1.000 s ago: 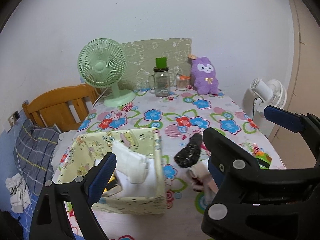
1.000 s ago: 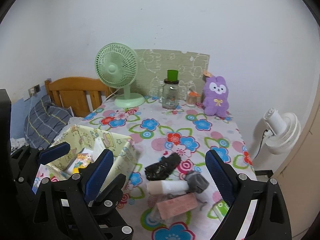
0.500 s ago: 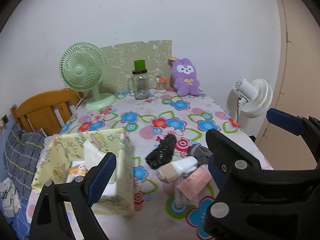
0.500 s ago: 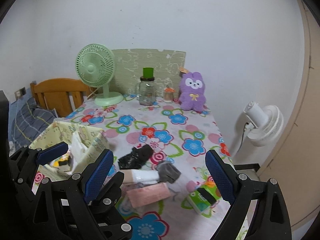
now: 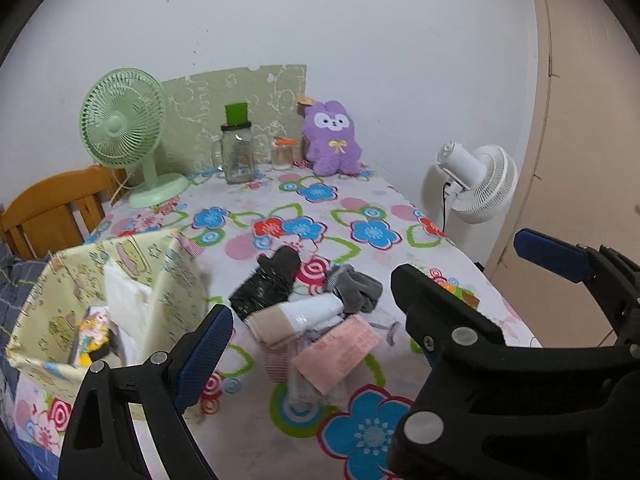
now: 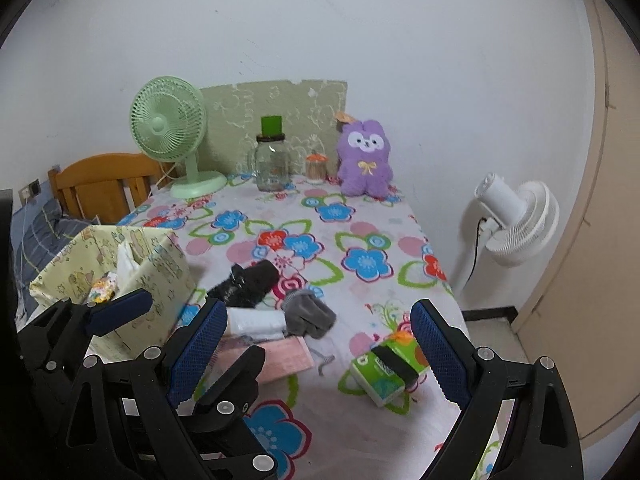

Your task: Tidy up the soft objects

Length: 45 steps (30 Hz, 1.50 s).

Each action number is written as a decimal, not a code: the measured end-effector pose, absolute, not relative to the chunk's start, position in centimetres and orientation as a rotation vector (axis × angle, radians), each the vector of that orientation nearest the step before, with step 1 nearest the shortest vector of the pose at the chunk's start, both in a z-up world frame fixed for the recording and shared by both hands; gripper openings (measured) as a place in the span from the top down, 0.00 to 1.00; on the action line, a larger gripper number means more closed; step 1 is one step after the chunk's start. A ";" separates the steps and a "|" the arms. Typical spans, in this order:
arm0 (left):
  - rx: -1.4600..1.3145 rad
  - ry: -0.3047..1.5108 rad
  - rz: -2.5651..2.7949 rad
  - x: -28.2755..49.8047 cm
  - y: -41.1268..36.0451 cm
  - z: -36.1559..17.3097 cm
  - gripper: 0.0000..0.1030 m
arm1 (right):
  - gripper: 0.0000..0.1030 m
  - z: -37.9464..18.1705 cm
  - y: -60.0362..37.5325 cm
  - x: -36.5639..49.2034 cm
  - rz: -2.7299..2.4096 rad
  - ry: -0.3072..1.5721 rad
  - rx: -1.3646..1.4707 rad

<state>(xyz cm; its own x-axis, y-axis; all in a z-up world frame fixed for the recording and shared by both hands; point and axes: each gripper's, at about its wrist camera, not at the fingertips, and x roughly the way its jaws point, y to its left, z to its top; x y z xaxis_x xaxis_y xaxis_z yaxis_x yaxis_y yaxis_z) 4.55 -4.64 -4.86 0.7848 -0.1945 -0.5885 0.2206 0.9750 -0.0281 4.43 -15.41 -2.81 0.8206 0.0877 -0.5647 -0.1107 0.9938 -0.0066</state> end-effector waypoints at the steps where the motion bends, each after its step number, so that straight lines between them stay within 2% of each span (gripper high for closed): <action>1: 0.045 0.637 -0.225 4.7 -4.9 -5.2 0.09 | 0.08 -3.1 -15.6 4.4 0.105 0.603 -0.037; 16: 0.100 0.740 -0.183 6.2 -6.1 -9.7 0.09 | 0.08 -8.3 -17.0 6.2 0.114 0.704 0.012; 33: 0.178 0.835 -0.192 8.7 -8.3 -11.5 0.12 | 0.08 -10.7 -19.0 8.6 0.077 0.782 0.045; 35: 0.198 0.834 -0.196 8.9 -8.8 -11.6 0.14 | 0.08 -10.8 -19.3 8.7 0.072 0.789 0.054; 39: 0.222 0.847 -0.206 9.1 -9.4 -12.0 0.22 | 0.08 -11.4 -19.8 9.2 0.061 0.808 0.066; 45: 0.259 0.841 -0.186 9.2 -10.0 -12.3 0.27 | 0.08 -12.0 -20.4 9.6 0.059 0.825 0.075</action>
